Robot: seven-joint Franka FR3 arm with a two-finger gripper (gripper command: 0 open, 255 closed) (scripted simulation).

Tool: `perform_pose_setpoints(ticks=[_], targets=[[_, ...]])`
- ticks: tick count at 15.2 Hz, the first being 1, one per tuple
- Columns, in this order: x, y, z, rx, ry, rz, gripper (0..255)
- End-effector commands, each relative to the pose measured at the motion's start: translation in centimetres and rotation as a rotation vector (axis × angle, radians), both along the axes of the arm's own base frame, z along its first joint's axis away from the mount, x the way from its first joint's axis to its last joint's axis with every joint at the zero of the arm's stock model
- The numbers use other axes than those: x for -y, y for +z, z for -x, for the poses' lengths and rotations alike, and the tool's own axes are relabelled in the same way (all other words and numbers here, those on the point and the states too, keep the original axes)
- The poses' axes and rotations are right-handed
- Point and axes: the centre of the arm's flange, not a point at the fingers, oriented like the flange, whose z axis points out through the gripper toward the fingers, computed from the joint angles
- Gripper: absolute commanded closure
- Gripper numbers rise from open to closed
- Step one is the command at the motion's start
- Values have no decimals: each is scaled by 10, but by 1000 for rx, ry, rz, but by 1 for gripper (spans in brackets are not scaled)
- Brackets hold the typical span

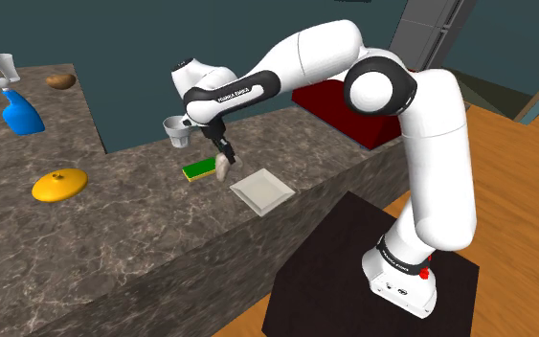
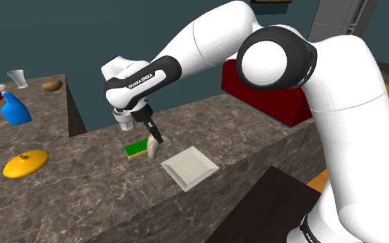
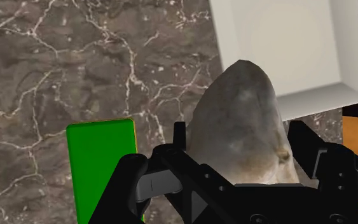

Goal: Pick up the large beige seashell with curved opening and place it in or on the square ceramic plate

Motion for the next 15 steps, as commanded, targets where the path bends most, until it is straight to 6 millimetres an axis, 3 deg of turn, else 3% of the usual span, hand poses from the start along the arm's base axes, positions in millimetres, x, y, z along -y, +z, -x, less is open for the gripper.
perform_pose_setpoints(ticks=[1, 6, 13, 14, 15], targets=[[0, 11, 1, 0, 0, 0, 255], [0, 32, 1, 0, 0, 0, 255], [39, 50, 83, 0, 0, 0, 255], [32, 49, 66, 0, 1, 0, 255], [32, 49, 66, 0, 1, 0, 0]])
